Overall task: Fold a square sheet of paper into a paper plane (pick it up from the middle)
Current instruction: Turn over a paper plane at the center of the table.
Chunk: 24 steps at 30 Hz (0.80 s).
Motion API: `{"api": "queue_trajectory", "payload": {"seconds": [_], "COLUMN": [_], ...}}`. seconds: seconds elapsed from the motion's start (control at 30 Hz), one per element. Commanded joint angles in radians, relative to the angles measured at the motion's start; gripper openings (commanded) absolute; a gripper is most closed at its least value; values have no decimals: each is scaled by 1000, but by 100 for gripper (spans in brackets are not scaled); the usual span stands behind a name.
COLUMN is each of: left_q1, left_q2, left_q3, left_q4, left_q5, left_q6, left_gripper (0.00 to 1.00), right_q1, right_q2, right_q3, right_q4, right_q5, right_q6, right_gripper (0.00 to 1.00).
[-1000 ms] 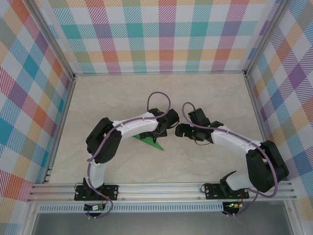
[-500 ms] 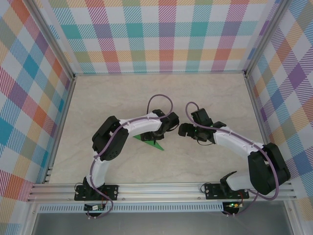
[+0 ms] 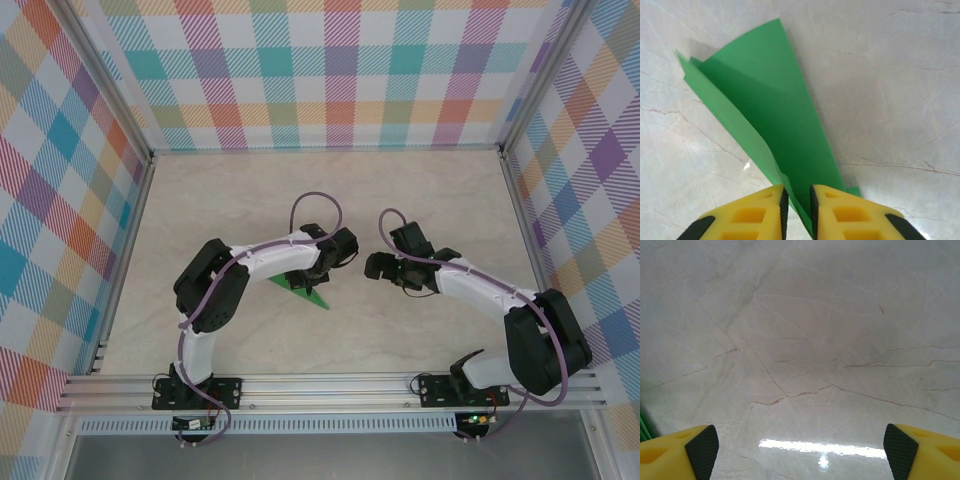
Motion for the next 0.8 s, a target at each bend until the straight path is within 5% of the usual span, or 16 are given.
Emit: {"api": "queue_trajectory", "payload": {"seconds": [0.0, 0.13, 0.33, 0.53, 0.77], "left_q1": [13, 18, 18, 28, 77], "left_q2": [-69, -144, -323, -512, -580], "left_q3": [-30, -56, -117, -271, -596], "left_q4": [2, 18, 160, 470, 977], "left_q5": [-29, -52, -16, 123, 334], "left_q6": [-15, 6, 132, 253, 166], "left_gripper": [13, 3, 2, 2, 2], "right_q1": [-6, -6, -9, -17, -17], "right_q2": [12, 8, -15, -45, -58], "right_q3": [-2, 0, 0, 12, 23], "right_q4": [-12, -11, 0, 7, 62], "right_q5": [-13, -17, -43, -86, -210], "right_q6": [17, 20, 26, 23, 17], "right_gripper": [88, 88, 88, 88, 82]}}
